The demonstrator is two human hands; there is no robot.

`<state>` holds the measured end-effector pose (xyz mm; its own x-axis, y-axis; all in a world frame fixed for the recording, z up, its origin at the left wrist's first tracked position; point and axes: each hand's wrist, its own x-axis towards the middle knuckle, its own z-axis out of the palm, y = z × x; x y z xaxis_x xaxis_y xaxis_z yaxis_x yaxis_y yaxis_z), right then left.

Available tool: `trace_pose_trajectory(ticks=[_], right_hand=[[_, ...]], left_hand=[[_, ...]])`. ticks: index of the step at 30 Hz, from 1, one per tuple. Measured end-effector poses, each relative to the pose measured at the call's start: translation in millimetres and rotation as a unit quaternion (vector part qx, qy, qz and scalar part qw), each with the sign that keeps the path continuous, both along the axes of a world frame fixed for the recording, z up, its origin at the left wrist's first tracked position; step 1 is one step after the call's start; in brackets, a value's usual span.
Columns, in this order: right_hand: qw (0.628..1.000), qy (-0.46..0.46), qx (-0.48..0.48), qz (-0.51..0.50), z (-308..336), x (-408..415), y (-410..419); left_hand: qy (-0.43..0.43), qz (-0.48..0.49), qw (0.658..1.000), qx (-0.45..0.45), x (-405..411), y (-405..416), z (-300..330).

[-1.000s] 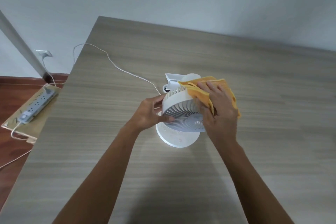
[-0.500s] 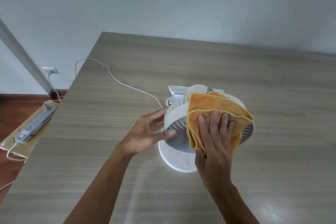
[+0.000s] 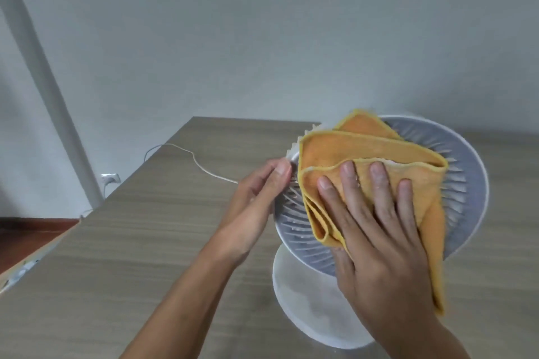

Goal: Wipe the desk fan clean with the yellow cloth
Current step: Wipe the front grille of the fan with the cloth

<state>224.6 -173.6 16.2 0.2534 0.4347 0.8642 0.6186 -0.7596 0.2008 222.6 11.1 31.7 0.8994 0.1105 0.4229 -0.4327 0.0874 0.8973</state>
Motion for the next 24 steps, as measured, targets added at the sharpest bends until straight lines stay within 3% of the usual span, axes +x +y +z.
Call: trace_pose_trajectory(ticks=[4, 7, 11, 19, 24], right_hand=[[0.998, 0.005, -0.048, -0.047, -24, -6, -22], [0.995, 0.028, -0.043, -0.082, -5, -13, -16], [0.998, 0.031, 0.005, -0.062, 31, -19, 12], [0.997, 0.059, 0.027, -0.048, -14, -34, 2], [0.998, 0.033, 0.043, -0.034, 24, -40, 17]], left_hand=[[0.002, 0.003, 1.0, 0.018, -6, -7, 4], [0.0, -0.001, 0.999, 0.047, -12, -13, 11], [-0.016, -0.01, 0.999, 0.037, -20, -11, 13], [-0.027, -0.015, 0.999, 0.043, -33, -6, 6], [-0.033, -0.019, 0.998, 0.045, -39, -10, 12]])
